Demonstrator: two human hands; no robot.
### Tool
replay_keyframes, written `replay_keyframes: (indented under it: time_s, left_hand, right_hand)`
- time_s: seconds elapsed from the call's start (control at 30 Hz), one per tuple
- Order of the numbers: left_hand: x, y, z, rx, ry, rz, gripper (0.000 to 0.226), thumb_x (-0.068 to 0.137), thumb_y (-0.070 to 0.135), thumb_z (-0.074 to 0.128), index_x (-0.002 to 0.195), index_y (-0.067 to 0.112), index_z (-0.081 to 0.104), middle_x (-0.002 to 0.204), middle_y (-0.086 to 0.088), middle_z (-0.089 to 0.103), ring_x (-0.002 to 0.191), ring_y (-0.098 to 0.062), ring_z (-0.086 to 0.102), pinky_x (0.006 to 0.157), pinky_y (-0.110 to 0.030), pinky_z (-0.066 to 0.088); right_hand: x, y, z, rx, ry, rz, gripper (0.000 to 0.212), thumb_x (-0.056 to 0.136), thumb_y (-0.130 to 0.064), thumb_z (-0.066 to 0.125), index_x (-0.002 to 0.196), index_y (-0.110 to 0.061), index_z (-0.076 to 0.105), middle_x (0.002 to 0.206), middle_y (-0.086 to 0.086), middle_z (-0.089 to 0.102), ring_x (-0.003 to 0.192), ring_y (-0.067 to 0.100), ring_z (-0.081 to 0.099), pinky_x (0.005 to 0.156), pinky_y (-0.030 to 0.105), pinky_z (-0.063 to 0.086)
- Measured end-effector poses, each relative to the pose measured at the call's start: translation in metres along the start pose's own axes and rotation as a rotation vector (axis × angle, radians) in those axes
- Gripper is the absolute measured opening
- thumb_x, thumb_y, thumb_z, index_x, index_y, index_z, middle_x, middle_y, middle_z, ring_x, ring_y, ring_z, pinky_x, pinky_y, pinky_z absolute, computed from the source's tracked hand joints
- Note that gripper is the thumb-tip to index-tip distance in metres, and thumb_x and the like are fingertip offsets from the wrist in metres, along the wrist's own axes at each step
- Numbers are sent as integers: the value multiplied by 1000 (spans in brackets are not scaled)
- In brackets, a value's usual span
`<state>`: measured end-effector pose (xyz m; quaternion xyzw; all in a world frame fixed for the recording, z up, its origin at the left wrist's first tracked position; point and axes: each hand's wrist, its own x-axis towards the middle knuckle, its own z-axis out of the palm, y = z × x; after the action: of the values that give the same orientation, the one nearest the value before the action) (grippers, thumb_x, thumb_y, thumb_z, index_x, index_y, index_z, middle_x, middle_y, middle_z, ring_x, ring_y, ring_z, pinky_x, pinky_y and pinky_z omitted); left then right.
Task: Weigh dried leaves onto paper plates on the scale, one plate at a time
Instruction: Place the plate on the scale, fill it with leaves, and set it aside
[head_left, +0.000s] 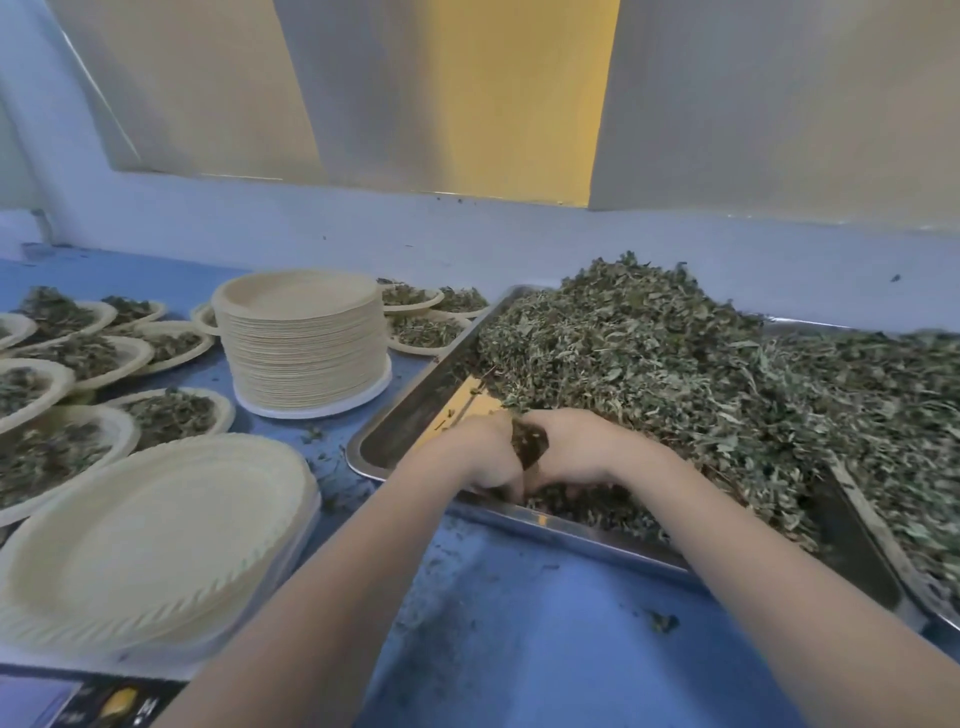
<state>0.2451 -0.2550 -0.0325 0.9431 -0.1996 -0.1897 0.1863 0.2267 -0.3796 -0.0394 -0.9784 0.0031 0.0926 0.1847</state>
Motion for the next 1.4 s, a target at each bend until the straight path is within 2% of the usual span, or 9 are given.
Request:
replay_keyframes:
  time_s: [0.2, 0.3, 0.4, 0.5, 0.67, 0.87, 1.03, 1.23, 1.4]
  left_hand:
    - [-2, 2, -4, 128, 39, -94, 95, 71, 25, 80, 146, 14, 22, 140, -21, 31, 110, -33, 56, 86, -41, 54]
    - [0, 8, -3, 103, 8, -91, 77, 76, 15, 77, 140, 8, 36, 129, -20, 50, 102, -30, 62, 85, -39, 55]
    - [4, 6, 0, -109, -4, -96, 51, 79, -3, 69, 126, 0, 50, 111, -21, 63, 79, -31, 66, 80, -41, 57]
    - [4, -2, 2, -214, 159, -87, 53, 85, -5, 57, 133, 12, 44, 116, -18, 58, 80, -30, 69, 65, -38, 59]
    - [-6, -7, -14, -264, 337, -10, 57, 79, -7, 62, 131, 13, 49, 115, -15, 62, 102, -31, 63, 88, -40, 53]
    - [-47, -21, -58, -245, 474, 38, 54, 76, -7, 63, 126, 12, 53, 113, -14, 62, 97, -32, 65, 84, -41, 55]
    - [-103, -65, -92, -251, 550, 7, 39, 79, -7, 56, 116, 5, 58, 109, -18, 64, 97, -34, 64, 85, -42, 54]
    - [-165, -125, -102, -351, 479, -127, 36, 78, -13, 57, 111, 3, 59, 92, -17, 63, 70, -27, 67, 66, -36, 60]
    - [-186, -163, -93, -483, 338, -160, 65, 75, -3, 72, 132, 19, 51, 115, -9, 61, 74, -28, 70, 77, -41, 58]
  right_hand:
    - [-3, 0, -4, 116, -23, 18, 84, 69, -24, 79, 141, -34, 37, 122, 3, 45, 90, 20, 62, 50, 27, 56]
    - [1, -7, -3, 166, -133, 45, 74, 71, -13, 77, 136, -26, 43, 127, 6, 48, 100, 25, 61, 52, 28, 57]
    - [5, -12, -2, 292, -118, 21, 46, 73, 0, 74, 113, -15, 56, 110, 9, 57, 91, 26, 65, 48, 25, 56]
    - [7, -11, -1, 423, 18, 12, 54, 75, 3, 72, 124, -16, 57, 110, 10, 55, 70, 20, 64, 44, 22, 53]
    - [3, -20, -11, 573, 130, -51, 52, 76, 5, 70, 123, -14, 58, 116, 16, 58, 61, 21, 70, 56, 27, 57]
    - [-10, -70, -33, 636, 172, -194, 51, 76, 5, 69, 122, -14, 58, 115, 16, 59, 62, 23, 70, 61, 31, 58]
    - [-18, -138, -28, 649, 132, -354, 43, 78, 3, 69, 111, -23, 57, 101, 5, 61, 59, 19, 69, 58, 29, 59]
    - [-23, -206, 10, 635, -40, -476, 44, 78, 4, 68, 113, -21, 59, 78, 5, 67, 51, 15, 65, 53, 25, 56]
    - [-19, -220, 26, 240, -156, -483, 63, 73, -25, 79, 131, -32, 53, 117, -1, 59, 77, 15, 69, 66, 32, 60]
